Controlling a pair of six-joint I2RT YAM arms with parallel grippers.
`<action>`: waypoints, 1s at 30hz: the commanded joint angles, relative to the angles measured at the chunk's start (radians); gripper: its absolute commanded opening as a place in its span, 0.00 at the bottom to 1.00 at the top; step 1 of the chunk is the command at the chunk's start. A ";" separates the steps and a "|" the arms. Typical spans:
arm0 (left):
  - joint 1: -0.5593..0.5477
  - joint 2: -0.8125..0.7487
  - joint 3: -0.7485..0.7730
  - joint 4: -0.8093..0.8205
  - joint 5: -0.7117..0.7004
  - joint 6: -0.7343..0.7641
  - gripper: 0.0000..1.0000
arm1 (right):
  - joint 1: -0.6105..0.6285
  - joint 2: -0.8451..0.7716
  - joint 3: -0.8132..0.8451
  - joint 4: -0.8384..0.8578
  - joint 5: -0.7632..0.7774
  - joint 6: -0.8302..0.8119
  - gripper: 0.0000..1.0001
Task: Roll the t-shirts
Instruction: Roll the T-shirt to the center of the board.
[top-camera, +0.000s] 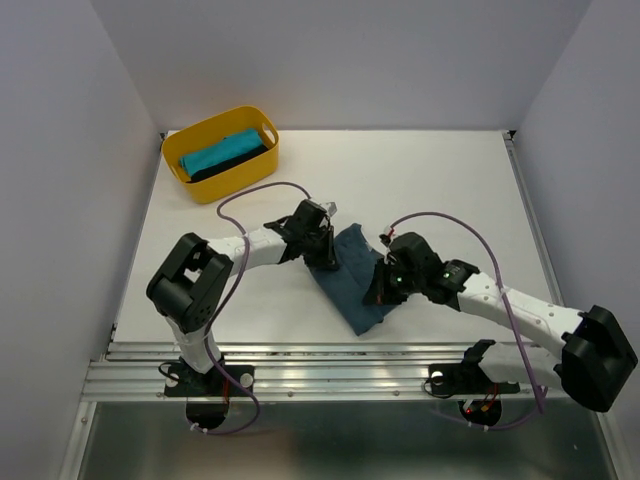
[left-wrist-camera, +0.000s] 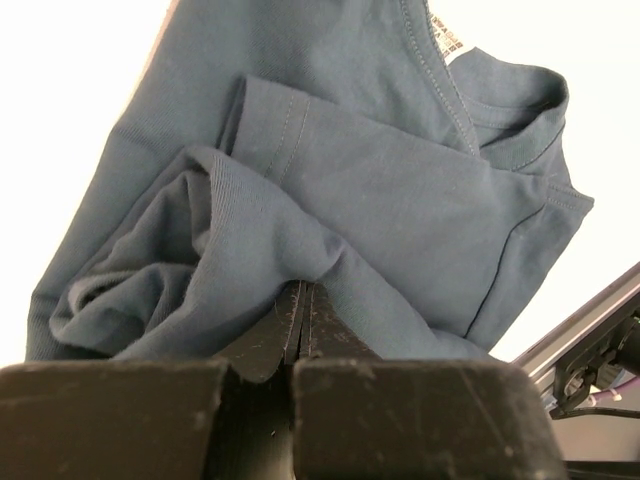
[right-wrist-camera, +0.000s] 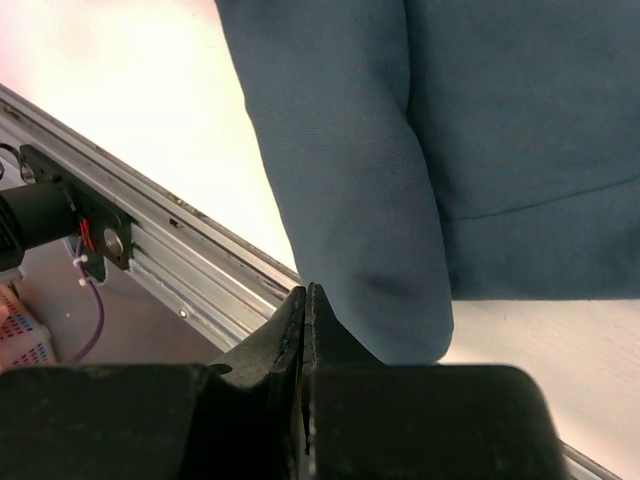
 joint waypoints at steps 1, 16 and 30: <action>-0.007 0.017 0.045 -0.020 0.005 0.031 0.00 | 0.010 0.035 -0.029 0.126 -0.037 0.031 0.01; -0.004 0.016 0.094 -0.105 -0.064 0.075 0.00 | 0.020 0.198 -0.148 0.094 0.179 0.111 0.01; 0.076 -0.077 0.125 -0.133 -0.080 0.078 0.00 | 0.020 0.135 -0.181 0.048 0.227 0.117 0.01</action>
